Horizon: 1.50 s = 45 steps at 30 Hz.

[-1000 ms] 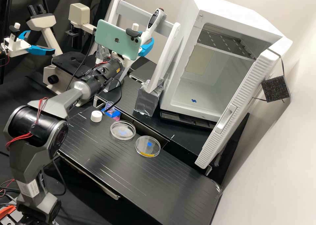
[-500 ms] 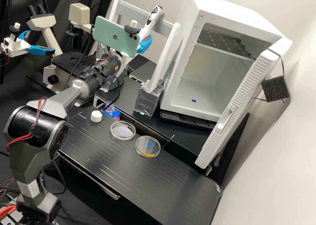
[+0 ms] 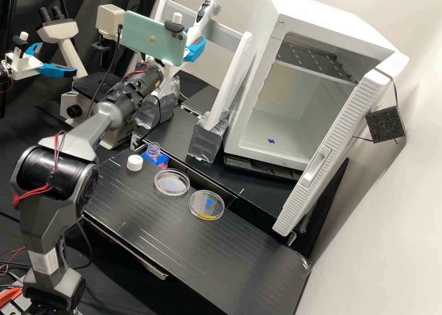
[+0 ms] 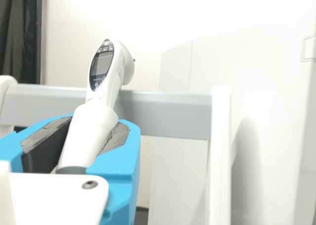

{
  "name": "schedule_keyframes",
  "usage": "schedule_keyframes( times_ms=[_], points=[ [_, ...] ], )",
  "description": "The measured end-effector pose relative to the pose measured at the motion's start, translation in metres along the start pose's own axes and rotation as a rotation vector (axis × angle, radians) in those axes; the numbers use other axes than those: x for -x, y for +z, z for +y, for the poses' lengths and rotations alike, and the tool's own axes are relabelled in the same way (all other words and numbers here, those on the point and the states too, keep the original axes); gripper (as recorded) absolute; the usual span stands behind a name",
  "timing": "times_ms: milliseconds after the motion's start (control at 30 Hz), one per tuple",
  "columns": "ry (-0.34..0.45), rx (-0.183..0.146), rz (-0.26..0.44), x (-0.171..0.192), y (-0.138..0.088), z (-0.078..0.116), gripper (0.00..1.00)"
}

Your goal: Use the pipette

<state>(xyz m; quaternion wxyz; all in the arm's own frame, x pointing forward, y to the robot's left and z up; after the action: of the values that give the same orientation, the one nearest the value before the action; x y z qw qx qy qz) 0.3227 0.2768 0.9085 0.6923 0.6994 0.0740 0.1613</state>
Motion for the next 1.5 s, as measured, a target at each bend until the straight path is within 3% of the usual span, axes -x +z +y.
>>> schedule_keyframes(
  times_ms=[333, 633, 1133, 1167, 1333, 1500],
  points=[
    [-0.029, 0.043, -0.008, -0.008, 0.002, -0.014, 0.00],
    [-0.037, 0.047, -0.017, -0.009, 0.006, -0.019, 0.00],
    [-0.088, -0.043, -0.058, -0.002, 0.021, -0.035, 0.00],
    [-0.088, -0.043, -0.058, -0.002, 0.021, -0.035, 1.00],
    [-0.086, -0.043, -0.060, -0.002, 0.022, -0.034, 1.00],
    [-0.073, -0.015, -0.073, -0.007, 0.027, -0.033, 1.00]
  ],
)
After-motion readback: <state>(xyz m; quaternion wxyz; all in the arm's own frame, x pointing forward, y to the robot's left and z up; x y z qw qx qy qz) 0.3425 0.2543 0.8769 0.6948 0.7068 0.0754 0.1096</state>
